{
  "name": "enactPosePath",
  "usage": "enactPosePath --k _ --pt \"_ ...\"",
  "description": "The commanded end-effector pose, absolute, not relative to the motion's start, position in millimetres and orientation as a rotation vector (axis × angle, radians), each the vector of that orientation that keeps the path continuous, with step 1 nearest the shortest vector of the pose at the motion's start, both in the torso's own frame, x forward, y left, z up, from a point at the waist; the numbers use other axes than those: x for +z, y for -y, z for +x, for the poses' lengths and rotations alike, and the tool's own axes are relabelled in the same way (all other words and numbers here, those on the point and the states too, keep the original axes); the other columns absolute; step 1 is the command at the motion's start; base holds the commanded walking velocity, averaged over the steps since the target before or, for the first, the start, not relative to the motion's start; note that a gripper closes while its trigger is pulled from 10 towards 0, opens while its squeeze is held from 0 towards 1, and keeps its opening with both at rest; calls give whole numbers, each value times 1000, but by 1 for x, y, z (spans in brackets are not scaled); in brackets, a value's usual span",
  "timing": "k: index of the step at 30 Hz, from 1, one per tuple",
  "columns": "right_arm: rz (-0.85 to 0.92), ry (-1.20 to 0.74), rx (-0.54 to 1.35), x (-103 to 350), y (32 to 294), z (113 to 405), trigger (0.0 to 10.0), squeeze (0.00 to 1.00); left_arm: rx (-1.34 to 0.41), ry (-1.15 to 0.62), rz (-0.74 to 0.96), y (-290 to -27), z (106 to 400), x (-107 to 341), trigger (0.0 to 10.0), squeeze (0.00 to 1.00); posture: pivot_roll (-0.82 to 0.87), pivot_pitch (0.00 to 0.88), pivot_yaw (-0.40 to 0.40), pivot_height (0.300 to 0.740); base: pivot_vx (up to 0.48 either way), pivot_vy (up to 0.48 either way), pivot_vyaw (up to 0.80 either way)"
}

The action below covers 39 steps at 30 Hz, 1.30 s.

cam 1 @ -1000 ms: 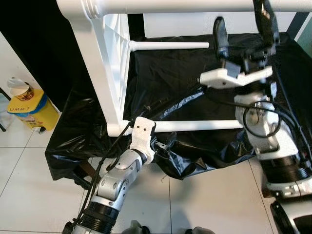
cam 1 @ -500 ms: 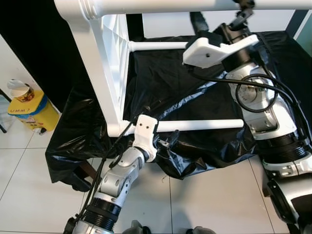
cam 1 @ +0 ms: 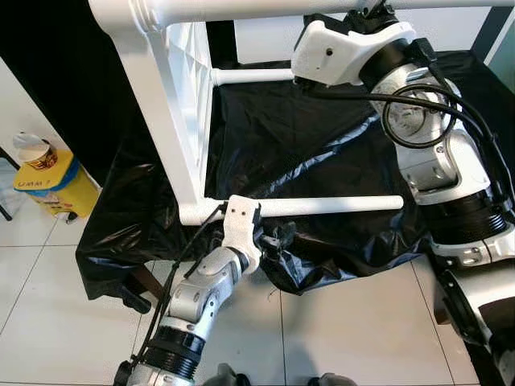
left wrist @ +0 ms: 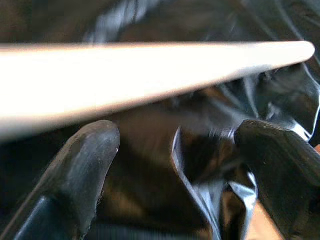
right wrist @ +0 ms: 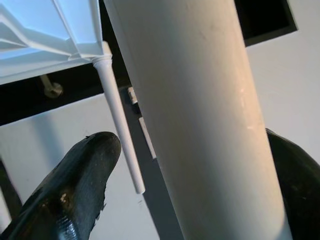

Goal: Building children table

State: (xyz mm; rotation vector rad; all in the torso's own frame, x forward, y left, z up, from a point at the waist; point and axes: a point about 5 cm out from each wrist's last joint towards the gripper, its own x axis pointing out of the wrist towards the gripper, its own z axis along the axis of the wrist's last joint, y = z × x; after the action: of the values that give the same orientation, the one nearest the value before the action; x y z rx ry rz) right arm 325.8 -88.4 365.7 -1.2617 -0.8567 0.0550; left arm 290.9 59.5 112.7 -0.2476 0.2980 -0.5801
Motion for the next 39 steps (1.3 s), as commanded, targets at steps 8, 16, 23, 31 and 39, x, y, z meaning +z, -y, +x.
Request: enactPosePath --k 8,16,23,31,39 --pt "-1222 817 90 367 84 325 8392 0 -408 -292 -418 -70 312 122 10000 0 -85 86 74 740 0 0 0" --pt "-1153 782 83 369 86 320 2000 0 -324 -290 -456 -77 332 135 10000 0 -101 93 90 740 0 0 0" --pt "-1053 753 69 374 91 314 0 0 -246 -342 -457 -73 338 131 10000 0 -113 100 98 740 0 0 0" --pt "-896 712 49 380 97 307 0 0 -190 -377 -438 -67 338 132 10000 0 -129 105 103 740 0 0 0" --pt "-722 666 -21 394 112 302 0 0 -125 -359 -376 -61 334 138 10000 0 -144 104 102 740 0 0 0"
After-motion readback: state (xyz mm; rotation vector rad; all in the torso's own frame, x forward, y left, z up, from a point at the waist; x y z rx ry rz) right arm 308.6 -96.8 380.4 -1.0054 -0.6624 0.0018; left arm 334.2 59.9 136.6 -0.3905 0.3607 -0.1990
